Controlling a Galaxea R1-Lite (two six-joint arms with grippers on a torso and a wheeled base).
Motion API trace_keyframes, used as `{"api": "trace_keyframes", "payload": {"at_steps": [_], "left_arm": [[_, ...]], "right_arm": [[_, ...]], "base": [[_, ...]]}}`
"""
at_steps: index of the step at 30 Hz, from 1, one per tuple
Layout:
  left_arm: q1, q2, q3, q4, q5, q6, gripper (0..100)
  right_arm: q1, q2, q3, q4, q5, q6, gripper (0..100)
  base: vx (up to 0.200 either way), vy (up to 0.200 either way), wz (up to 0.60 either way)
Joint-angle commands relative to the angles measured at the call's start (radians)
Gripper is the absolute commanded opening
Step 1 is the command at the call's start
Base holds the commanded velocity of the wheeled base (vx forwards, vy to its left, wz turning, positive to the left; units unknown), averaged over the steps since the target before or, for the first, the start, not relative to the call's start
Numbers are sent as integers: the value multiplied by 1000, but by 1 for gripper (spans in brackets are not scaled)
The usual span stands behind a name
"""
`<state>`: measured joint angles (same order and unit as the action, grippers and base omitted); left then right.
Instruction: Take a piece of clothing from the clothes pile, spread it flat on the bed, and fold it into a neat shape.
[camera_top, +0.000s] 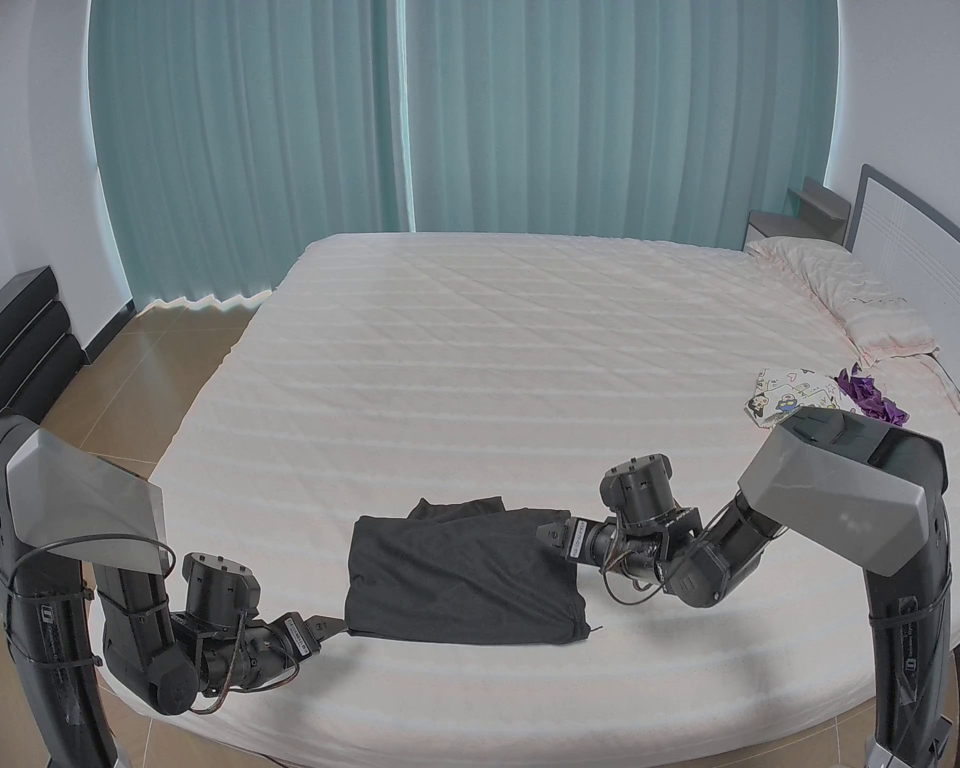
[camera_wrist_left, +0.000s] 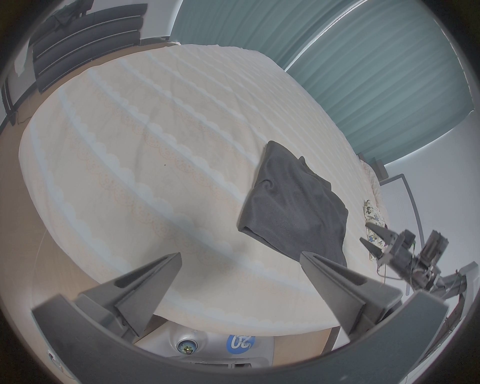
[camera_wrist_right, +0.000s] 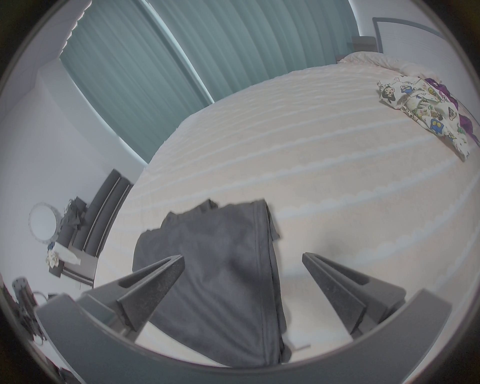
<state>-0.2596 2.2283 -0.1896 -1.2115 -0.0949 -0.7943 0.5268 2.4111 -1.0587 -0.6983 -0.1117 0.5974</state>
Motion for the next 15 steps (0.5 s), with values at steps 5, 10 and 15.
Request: {"api": "trace_keyframes", "payload": {"at_steps": [5,10,15], "left_arm": [[-1,10,-2,0,1,1,100],[-1,10,-2,0,1,1,100],[-1,10,-2,0,3,0,100]], "right_arm": [[-33,206,-326,158,-5,44,100],[-33,240,-397,178,-5,44,100],[-34,257,-463,232,-3,44,100]], "base": [[0,0,0],[0,0,0],[0,0,0]]}}
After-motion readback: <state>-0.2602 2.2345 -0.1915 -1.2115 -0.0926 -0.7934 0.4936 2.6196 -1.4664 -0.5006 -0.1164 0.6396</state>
